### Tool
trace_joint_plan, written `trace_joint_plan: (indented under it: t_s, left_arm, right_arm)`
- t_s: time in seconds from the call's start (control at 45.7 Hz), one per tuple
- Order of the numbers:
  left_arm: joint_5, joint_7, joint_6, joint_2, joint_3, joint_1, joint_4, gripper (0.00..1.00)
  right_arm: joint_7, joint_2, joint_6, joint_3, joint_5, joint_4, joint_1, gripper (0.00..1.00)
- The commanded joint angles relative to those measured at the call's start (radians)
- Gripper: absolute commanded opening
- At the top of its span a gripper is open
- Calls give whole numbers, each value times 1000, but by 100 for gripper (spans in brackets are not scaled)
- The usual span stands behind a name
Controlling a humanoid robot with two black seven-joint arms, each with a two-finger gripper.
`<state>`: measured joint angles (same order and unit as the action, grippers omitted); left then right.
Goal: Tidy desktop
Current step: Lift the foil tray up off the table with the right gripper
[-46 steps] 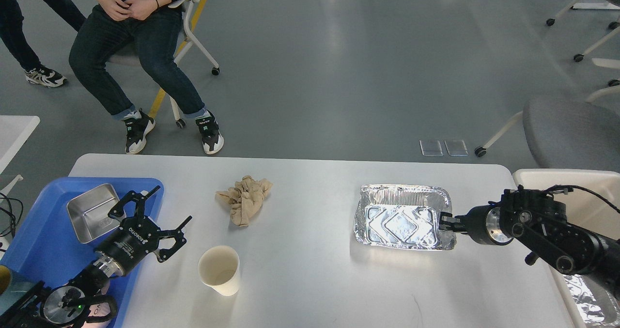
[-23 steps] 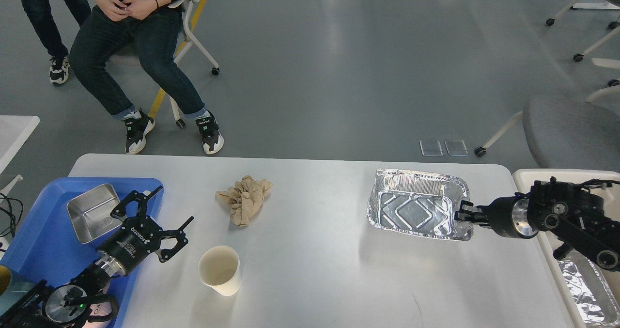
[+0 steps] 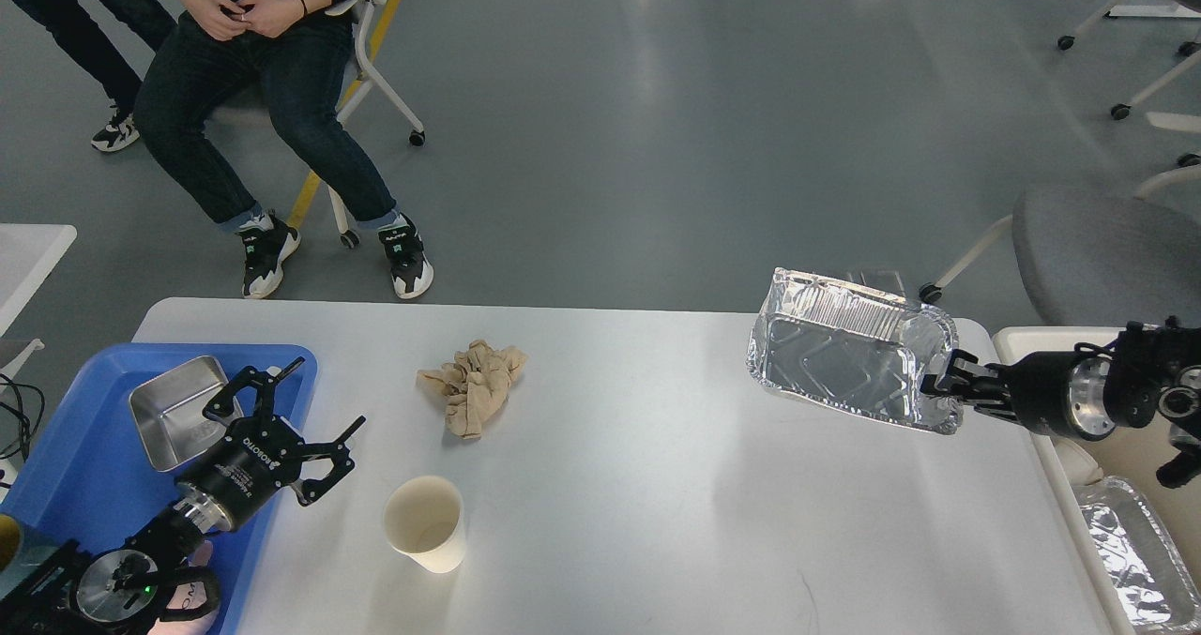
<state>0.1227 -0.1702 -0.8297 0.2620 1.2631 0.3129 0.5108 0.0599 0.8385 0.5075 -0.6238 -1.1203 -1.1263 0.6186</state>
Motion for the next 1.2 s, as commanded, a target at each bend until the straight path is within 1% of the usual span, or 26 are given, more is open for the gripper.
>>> trace_joint_plan:
  t_s: [0.0,0.131,0.241,0.307,0.46,0.701,0.832,0.942,1.095,1.183]
  left_arm:
    - [-2,-2,-2,14,5,0,0,97]
    - [-3,-2,-25,42,4,3,0,97]
    - [-3,-2,-69,43,4,3,0,97]
    - [-3,0,-75,45,4,6,-2,97]
    - [-3,-2,-74,51,4,8,-2,97]
    - [-2,-2,-80,63,2,8,-2,97]
    - [-2,6,-78,68,2,8,-3,97]
    - [0,15,-78,75,2,6,-3,97]
    - [-2,15,-78,89,2,3,-2,97]
    - [0,14,-74,97,2,2,-2,97]
  right_arm:
    - [1,8,-1,-10,19,-3,-3,0]
    - [0,17,0,-11,20,-10,-7,0]
    - [-6,30,6,-11,53,-18,-10,0]
    - [-6,33,19,-11,73,-29,-8,0]
    - [-9,37,22,-11,77,-41,-8,0]
    - [-12,47,28,-17,77,-112,-2,0]
    - [-12,47,28,-48,76,-153,1,0]
    - [-12,44,26,-53,70,-156,10,0]
    - [-26,34,23,-53,65,-156,44,0]
    - [-26,25,23,-53,56,-155,55,0]
